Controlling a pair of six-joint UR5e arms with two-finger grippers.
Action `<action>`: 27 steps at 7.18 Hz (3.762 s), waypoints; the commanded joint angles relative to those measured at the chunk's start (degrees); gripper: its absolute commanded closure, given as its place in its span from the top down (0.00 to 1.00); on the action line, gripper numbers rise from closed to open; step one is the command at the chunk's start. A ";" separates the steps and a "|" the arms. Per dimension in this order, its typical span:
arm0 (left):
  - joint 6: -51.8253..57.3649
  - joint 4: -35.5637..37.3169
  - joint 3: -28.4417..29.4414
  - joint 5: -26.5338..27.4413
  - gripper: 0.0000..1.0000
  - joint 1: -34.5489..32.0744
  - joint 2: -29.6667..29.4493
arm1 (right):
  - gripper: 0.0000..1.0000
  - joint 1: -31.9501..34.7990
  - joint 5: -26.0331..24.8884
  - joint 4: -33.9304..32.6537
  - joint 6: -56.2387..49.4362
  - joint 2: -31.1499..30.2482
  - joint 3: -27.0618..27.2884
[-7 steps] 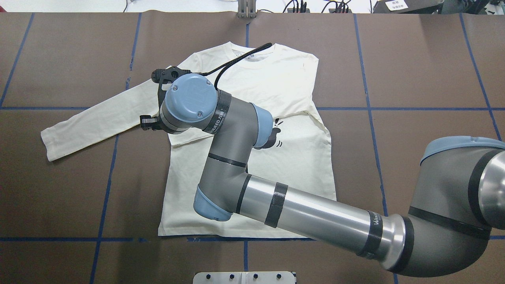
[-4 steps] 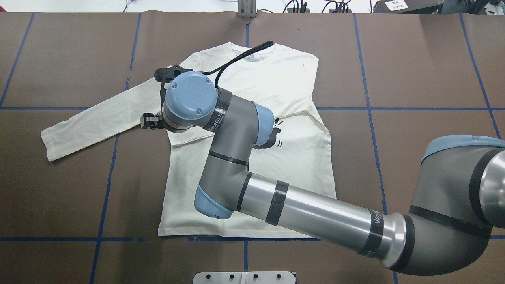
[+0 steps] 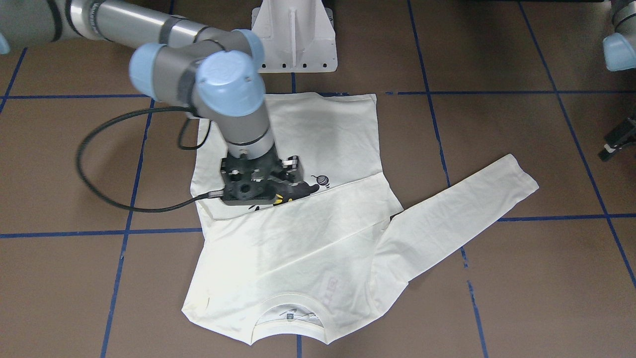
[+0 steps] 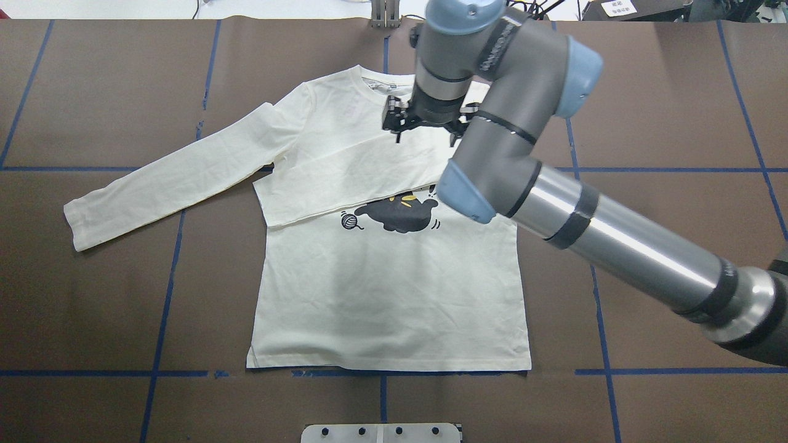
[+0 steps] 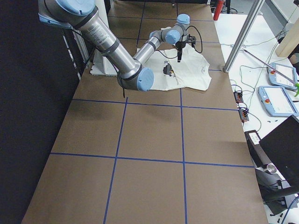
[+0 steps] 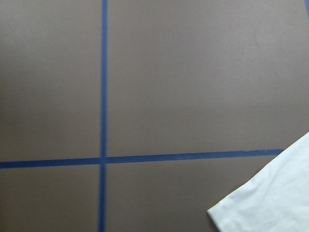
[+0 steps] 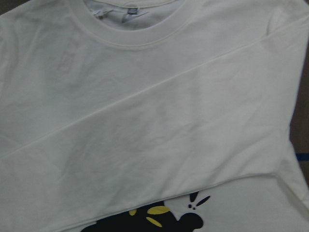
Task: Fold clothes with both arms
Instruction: 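Release the sleeve and withdraw the right gripper while the left gripper reaches the other cuff, then grasp the cuff of the sleeve nearest the left gripper, then lift and carry the sleeve with the left gripper across the shirt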
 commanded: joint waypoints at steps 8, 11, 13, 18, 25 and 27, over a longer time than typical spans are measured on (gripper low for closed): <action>-28.30 -13.31 7.50 18.89 1.00 22.92 0.85 | 1.00 20.81 11.86 -3.52 -35.92 -24.21 7.51; -28.21 -13.31 7.16 18.81 0.99 24.15 0.76 | 1.00 20.72 11.86 -3.52 -35.92 -24.21 7.51; -28.22 -13.31 6.89 18.80 0.84 24.15 0.76 | 1.00 20.72 11.86 -3.52 -35.57 -24.13 7.60; -28.48 -13.23 6.63 18.80 0.43 24.15 0.76 | 1.00 20.63 11.78 -3.52 -35.39 -23.86 7.42; -28.48 -9.91 0.24 17.93 0.00 24.06 0.41 | 1.00 20.72 11.51 -3.52 -35.82 -24.65 7.42; -27.86 -2.82 -7.49 18.01 0.00 23.80 -1.42 | 1.00 21.50 11.42 -3.35 -36.53 -26.58 7.69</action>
